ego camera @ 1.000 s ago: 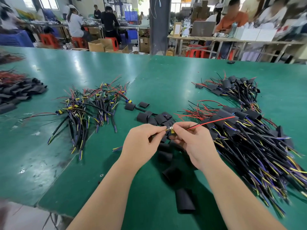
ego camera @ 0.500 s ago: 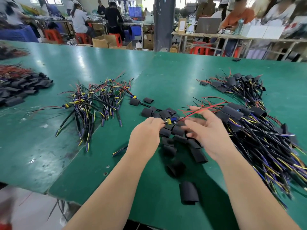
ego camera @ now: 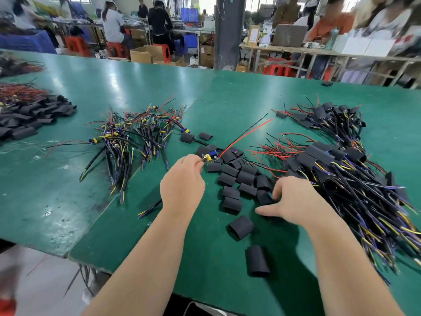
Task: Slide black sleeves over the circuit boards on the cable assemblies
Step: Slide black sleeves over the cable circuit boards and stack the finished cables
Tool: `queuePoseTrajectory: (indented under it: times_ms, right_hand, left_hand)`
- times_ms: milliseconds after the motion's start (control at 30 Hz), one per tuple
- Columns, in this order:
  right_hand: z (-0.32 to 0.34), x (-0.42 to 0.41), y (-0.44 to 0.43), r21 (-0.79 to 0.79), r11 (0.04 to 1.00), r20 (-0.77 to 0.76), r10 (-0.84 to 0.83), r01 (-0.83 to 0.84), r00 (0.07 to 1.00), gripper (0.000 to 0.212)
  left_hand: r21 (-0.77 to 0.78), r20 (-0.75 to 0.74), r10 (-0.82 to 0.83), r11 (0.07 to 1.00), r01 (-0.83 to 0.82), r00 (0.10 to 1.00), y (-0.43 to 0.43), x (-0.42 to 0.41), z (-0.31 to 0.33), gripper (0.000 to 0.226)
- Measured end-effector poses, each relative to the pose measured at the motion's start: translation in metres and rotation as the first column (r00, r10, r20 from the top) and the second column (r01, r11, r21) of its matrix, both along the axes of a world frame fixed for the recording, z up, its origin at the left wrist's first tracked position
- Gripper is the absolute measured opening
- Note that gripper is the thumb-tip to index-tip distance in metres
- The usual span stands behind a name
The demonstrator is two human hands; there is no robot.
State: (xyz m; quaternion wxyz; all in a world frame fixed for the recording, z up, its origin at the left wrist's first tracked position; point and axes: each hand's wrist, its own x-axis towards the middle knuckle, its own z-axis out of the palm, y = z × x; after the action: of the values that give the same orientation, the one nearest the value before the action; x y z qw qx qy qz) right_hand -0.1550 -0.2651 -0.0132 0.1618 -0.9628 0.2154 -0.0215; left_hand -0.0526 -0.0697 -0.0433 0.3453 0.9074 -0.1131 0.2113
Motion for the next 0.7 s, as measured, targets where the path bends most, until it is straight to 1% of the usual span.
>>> queuePoseTrajectory:
  times_ms: [100,167,200,233,267,333,367,400,433,467,500,533,567,600,633,700]
  right_hand:
    - [0.003,0.001,0.003,0.034,0.999,-0.047,0.013,-0.011,0.999,0.048]
    - [0.003,0.001,0.003,0.111,0.993,-0.036,0.033,-0.028,0.999,0.036]
    - [0.003,0.001,0.002,0.158,0.986,-0.015,0.049,-0.046,0.999,0.033]
    - [0.003,0.001,0.002,0.188,0.980,0.018,0.069,-0.071,0.997,0.037]
    - [0.002,0.002,0.001,0.195,0.974,0.083,0.097,-0.112,0.992,0.041]
    - [0.004,0.003,0.001,0.221,0.957,0.276,0.123,-0.188,0.953,0.036]
    - [0.005,0.004,0.001,0.268,0.942,0.366,0.092,-0.199,0.926,0.032]
    - [0.008,0.004,0.001,0.349,0.914,0.444,0.032,-0.205,0.896,0.028]
    - [0.010,0.005,0.001,0.478,0.849,0.508,-0.056,-0.227,0.859,0.026]
    - [0.012,0.005,0.002,0.647,0.711,0.542,-0.175,-0.275,0.822,0.023]
    - [0.014,0.004,0.003,0.793,0.512,0.524,-0.298,-0.330,0.798,0.018]
    - [0.016,0.004,0.003,0.874,0.320,0.474,-0.399,-0.365,0.785,0.012]
    - [0.017,0.003,0.002,0.908,0.186,0.417,-0.471,-0.374,0.777,0.006]
    - [0.018,0.003,0.001,0.922,0.090,0.366,-0.520,-0.377,0.772,0.002]
    - [0.018,0.003,-0.001,0.920,0.015,0.335,-0.549,-0.392,0.765,0.004]
    - [0.017,0.003,-0.003,0.890,-0.092,0.312,-0.589,-0.446,0.745,0.010]
  left_hand:
    - [-0.001,0.003,-0.009,1.000,0.009,1.000,0.000,-0.001,0.002,0.017]
    - [-0.002,-0.006,-0.008,1.000,0.008,1.000,0.000,-0.001,0.002,0.017]
    - [-0.007,-0.007,-0.010,1.000,0.010,1.000,0.001,0.000,0.002,0.017]
    - [-0.013,-0.003,-0.018,1.000,0.018,1.000,0.001,0.000,0.002,0.017]
    - [-0.017,0.005,-0.031,0.999,0.031,1.000,0.002,0.000,0.002,0.017]
    - [-0.026,0.019,-0.074,0.997,0.075,0.997,0.003,-0.001,0.003,0.016]
    - [-0.034,0.024,-0.100,0.994,0.101,0.995,0.003,-0.002,0.003,0.015]
    - [-0.044,0.029,-0.124,0.991,0.125,0.992,0.003,-0.003,0.004,0.015]
    - [-0.054,0.039,-0.145,0.988,0.147,0.989,0.003,-0.004,0.004,0.014]
    - [-0.063,0.051,-0.164,0.984,0.167,0.985,0.003,-0.005,0.005,0.013]
    - [-0.069,0.064,-0.181,0.980,0.186,0.981,0.004,-0.007,0.005,0.012]
    - [-0.073,0.073,-0.196,0.977,0.201,0.978,0.004,-0.008,0.005,0.012]
    - [-0.075,0.079,-0.206,0.974,0.212,0.975,0.005,-0.008,0.005,0.012]
    - [-0.079,0.082,-0.212,0.973,0.218,0.974,0.005,-0.009,0.006,0.013]
    - [-0.084,0.083,-0.216,0.971,0.223,0.973,0.005,-0.009,0.006,0.013]
    - [-0.090,0.082,-0.227,0.968,0.234,0.970,0.005,-0.009,0.006,0.013]
